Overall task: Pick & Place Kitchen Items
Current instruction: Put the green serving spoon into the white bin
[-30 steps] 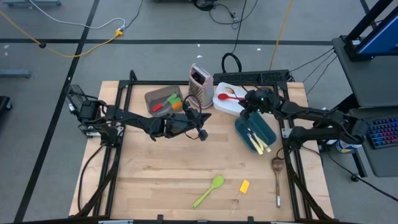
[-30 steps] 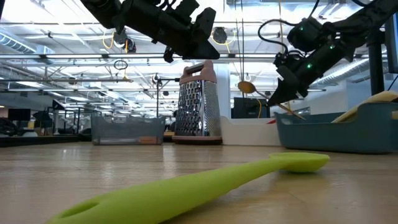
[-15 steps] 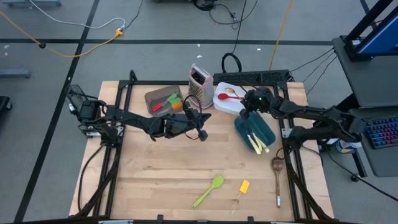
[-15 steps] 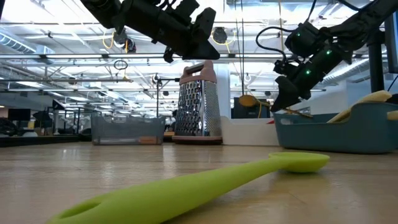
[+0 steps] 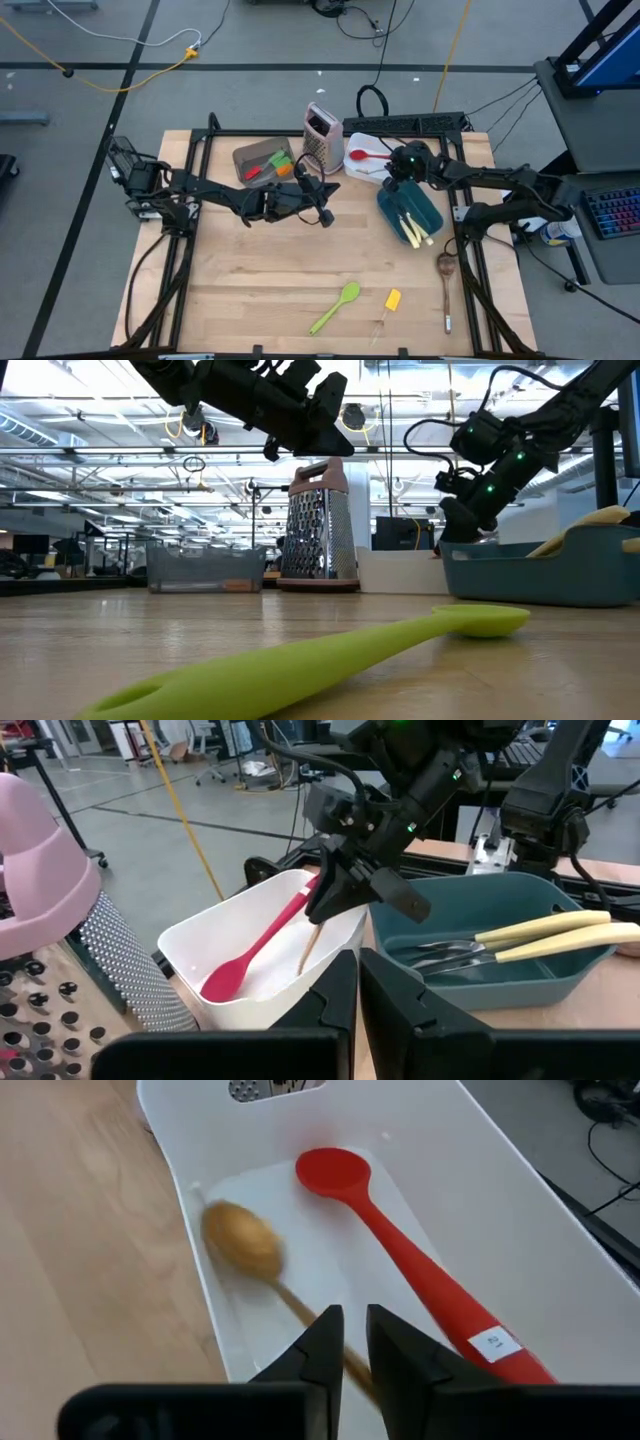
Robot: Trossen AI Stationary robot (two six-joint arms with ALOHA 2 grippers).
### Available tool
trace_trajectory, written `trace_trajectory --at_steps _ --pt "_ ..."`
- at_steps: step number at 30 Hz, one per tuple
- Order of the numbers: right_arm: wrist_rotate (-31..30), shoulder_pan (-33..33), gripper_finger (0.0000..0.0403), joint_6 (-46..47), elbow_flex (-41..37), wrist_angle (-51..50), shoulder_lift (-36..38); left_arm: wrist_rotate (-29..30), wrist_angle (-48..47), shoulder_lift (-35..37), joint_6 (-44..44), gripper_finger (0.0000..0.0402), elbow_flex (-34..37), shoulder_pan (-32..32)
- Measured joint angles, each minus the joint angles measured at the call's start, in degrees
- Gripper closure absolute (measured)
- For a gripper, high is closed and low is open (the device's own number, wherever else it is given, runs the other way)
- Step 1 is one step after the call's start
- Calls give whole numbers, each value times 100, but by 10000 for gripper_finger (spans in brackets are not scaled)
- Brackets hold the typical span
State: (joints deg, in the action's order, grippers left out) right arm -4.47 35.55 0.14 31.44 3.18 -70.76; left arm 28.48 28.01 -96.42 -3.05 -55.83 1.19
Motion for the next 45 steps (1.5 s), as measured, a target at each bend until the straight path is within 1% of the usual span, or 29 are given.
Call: trace_trajectory --at_steps 4,8,12,14,19,24,31,36,41,45 --pt "0 0 370 2 0 114 -3 -1 0 0 0 380 0 0" --pt "2 0 365 -114 0 337 0 -1 0 0 0 380 0 0" --pt "41 -19 344 -231 0 631 -2 -1 0 0 0 380 0 0" --pt "164 -68 331 -239 0 833 0 -1 0 0 0 380 0 0" --pt "177 -318 293 -258 0 1307 0 -3 -17 0 -30 380 0 0" --pt "179 -745 268 -187 0 1417 0 -12 -170 0 -64 380 0 0" --pt "179 -1549 262 -172 0 1418 0 -73 -307 0 -356 380 2 0" --pt "179 -2113 261 -249 -2 1472 0 -595 -339 0 -337 380 0 0" --pt "179 -2667 261 -525 -2 1790 0 -940 -414 0 -221 380 0 4" --pt "179 -3042 261 -547 -2 1997 2 -1242 -664 0 -163 380 0 2"
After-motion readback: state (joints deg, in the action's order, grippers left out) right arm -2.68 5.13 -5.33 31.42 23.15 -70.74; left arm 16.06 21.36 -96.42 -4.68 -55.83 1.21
